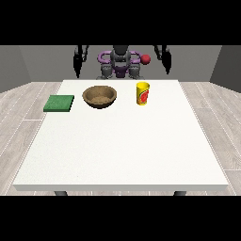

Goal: Pick the cup and pour the ball into the bowl, then pick the bowl and place it on the pad

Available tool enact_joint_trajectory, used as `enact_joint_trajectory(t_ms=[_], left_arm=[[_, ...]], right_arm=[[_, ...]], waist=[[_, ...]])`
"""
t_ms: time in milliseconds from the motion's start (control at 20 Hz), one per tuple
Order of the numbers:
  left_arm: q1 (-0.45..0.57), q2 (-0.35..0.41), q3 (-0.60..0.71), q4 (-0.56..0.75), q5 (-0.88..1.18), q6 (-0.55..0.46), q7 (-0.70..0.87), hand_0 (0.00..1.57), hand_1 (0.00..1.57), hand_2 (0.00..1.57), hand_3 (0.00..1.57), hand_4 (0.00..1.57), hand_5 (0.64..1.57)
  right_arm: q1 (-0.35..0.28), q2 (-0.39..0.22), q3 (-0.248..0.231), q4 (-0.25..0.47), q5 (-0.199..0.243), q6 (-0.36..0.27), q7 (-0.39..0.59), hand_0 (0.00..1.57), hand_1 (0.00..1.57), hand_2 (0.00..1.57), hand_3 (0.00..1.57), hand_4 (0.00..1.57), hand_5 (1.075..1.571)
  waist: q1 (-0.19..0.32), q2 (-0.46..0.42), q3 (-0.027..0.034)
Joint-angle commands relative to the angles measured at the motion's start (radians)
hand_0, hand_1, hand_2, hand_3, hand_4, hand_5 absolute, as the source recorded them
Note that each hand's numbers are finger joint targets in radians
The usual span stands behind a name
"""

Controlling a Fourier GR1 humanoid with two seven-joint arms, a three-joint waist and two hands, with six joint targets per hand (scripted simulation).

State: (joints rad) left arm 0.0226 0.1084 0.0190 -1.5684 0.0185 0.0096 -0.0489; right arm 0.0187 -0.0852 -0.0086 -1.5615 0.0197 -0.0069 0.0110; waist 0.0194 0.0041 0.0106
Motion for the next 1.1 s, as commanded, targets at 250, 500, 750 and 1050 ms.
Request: enact_joint_trajectory(t_ms=[250, 500, 750, 1050], left_arm=[[-0.018, 0.053, 0.007, -0.108, 0.013, -0.020, 0.105, 0.00, 0.00, 0.00, 0.00, 0.00, 1.557], [-0.130, 0.058, 0.136, -0.162, 0.212, -0.048, 0.220, 0.00, 0.00, 0.00, 0.00, 0.00, 1.554], [-0.097, 0.069, 0.171, -0.124, 0.216, -0.101, 0.076, 0.00, 0.00, 0.00, 0.00, 0.00, 1.547], [-0.171, 0.032, 0.168, 0.013, 0.153, -0.086, -0.111, 0.00, 0.00, 0.00, 0.00, 0.00, 1.528]], right_arm=[[-0.016, -0.044, -0.014, -0.115, -0.009, 0.006, 0.098, 0.00, 0.00, 0.00, 0.00, 0.00, 1.569], [-0.013, -0.205, -0.228, -0.109, -0.287, 0.233, 0.083, 0.00, 0.00, 0.00, 0.00, 0.00, 1.570], [0.024, -0.148, -0.218, -0.098, -0.252, 0.247, -0.029, 0.00, 0.00, 0.00, 0.00, 0.00, 1.569], [-0.059, -0.113, -0.193, -0.065, -0.206, 0.219, -0.099, 0.00, 0.00, 0.00, 0.00, 0.00, 1.570]], waist=[[-0.016, -0.278, -0.0081], [-0.052, -0.164, -0.0102], [-0.042, -0.068, -0.0105], [-0.068, 0.073, -0.0108]])
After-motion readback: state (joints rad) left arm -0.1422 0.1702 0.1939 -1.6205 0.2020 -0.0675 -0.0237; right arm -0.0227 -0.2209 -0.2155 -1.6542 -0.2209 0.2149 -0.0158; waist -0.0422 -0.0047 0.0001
